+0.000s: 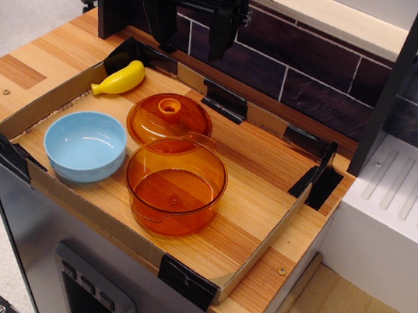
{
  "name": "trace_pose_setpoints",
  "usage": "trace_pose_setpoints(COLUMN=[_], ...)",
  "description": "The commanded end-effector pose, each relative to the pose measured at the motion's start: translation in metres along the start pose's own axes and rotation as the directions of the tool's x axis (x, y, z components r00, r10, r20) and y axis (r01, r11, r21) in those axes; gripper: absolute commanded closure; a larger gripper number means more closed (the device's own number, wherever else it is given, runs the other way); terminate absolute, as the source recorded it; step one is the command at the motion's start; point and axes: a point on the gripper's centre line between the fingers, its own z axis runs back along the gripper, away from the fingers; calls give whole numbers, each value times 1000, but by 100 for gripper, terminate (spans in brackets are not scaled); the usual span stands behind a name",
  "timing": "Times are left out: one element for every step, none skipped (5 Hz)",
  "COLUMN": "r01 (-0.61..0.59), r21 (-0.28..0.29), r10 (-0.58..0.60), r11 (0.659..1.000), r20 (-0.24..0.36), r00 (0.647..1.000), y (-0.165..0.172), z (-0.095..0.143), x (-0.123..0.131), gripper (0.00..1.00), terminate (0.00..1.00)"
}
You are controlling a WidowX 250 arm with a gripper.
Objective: Take lid off pot
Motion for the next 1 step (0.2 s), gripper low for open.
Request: trace_pose_setpoints(r01=[10], r21=[2], r10=[-10], r11=[1000], r20=[72], r00=[997], y=[3], z=[23], x=[10], gripper=[0], terminate=[100])
